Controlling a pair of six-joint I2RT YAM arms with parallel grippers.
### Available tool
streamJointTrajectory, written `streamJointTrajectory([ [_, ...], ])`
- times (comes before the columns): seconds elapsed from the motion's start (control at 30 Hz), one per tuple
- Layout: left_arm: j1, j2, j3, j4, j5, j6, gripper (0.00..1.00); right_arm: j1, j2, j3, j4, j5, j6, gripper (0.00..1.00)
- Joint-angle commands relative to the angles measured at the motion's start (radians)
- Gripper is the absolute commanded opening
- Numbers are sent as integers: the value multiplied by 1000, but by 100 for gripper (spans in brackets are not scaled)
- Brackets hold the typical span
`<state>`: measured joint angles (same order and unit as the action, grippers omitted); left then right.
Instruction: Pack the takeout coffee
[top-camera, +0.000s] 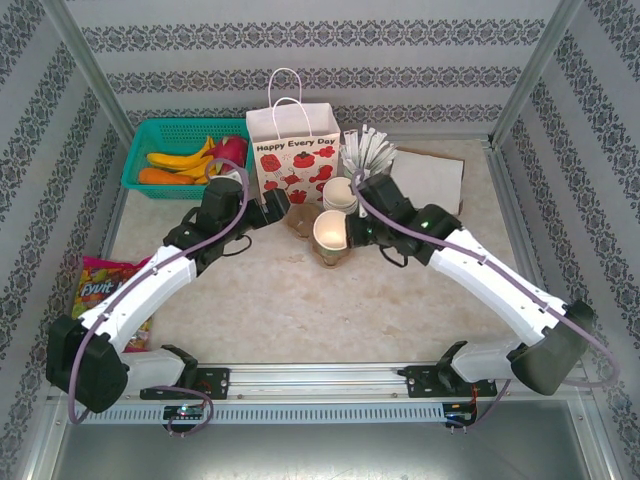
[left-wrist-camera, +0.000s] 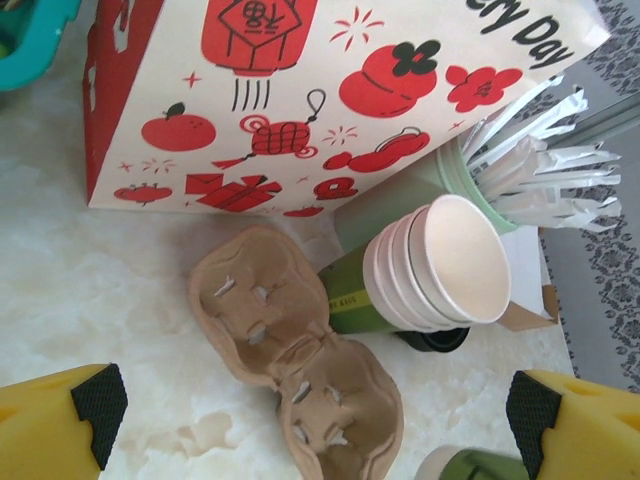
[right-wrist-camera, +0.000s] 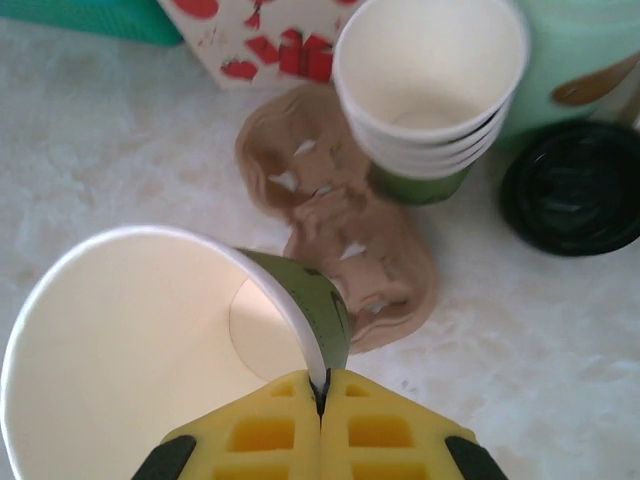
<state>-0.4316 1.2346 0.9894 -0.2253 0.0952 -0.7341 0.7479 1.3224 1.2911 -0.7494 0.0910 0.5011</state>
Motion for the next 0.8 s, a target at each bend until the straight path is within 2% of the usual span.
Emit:
streamJointTrajectory([
  [0.0, 6, -30, 36, -128, -42, 13, 100, 75, 22, -55, 78, 30, 123, 0],
  [0.1, 13, -47, 20, -157, -89, -11, 99, 120, 49, -78, 112, 41, 141, 0],
  [0.5, 33, -34, 26, -268, -66, -34, 100, 167, 152, -128, 144, 2, 157, 0],
  [0.77, 34, -32, 11, -258, -41, -43, 100, 173, 169, -175, 191, 11, 194, 0],
])
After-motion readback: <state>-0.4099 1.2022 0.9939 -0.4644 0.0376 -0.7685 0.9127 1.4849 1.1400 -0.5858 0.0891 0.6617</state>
